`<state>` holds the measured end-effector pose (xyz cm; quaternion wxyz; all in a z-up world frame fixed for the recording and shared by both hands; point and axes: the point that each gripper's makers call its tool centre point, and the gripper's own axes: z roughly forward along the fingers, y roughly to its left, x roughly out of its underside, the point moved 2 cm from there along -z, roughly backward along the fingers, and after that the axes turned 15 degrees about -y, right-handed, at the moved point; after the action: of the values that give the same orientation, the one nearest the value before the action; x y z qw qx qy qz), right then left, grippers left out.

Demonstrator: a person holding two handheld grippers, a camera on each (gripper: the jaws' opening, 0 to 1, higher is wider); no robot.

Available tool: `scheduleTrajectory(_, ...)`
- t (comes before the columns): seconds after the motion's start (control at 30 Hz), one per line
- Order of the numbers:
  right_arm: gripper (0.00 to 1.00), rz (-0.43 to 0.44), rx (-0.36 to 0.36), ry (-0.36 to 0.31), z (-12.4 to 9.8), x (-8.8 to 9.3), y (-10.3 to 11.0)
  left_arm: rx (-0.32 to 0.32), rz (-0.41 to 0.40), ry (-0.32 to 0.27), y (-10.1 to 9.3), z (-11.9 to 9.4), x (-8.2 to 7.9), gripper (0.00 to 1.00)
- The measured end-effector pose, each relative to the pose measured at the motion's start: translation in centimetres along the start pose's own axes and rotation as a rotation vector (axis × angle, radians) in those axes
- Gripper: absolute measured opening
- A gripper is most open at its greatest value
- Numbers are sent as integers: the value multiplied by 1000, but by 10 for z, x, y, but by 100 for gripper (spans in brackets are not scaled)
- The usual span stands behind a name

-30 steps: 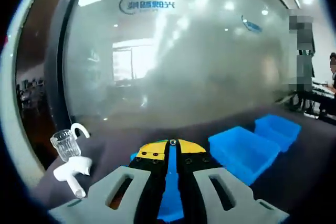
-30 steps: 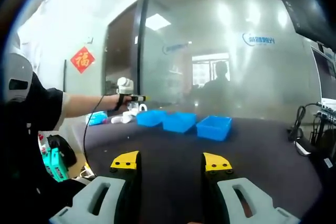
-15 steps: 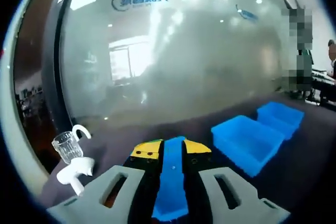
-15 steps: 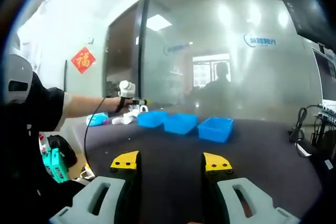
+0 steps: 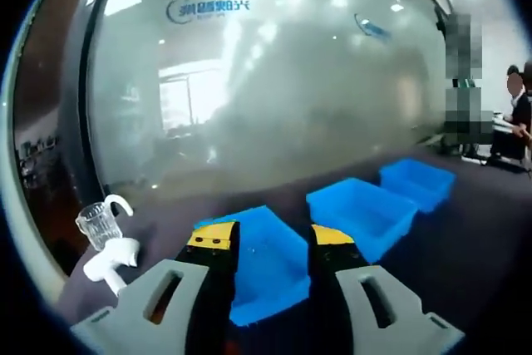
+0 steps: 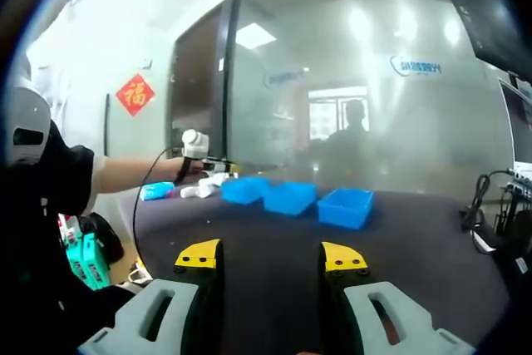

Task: Sort the screws, nuts, and washers into the corresponding bins

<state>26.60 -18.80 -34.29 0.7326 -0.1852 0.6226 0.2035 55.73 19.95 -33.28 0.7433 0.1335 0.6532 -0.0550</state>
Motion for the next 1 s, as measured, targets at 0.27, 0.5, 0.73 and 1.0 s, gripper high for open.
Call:
scheduleTrajectory(0.27,41,-3,-23,-2,6,-2,3,48,-46,-45,-24,-47,-18,28)
scheduleTrajectory(0.5,41,-18,-55,2,13,-4,9,86,-111,-71,-46,-102,-24,28)
scheduleTrajectory(0.73,41,-32,-88,17,18,-4,15,81,-143,-72,-52,-156,-17,28)
scheduleTrajectory(1.0,41,-35,-117,34,26,1,22,59,-185,-46,-53,-208,10,28)
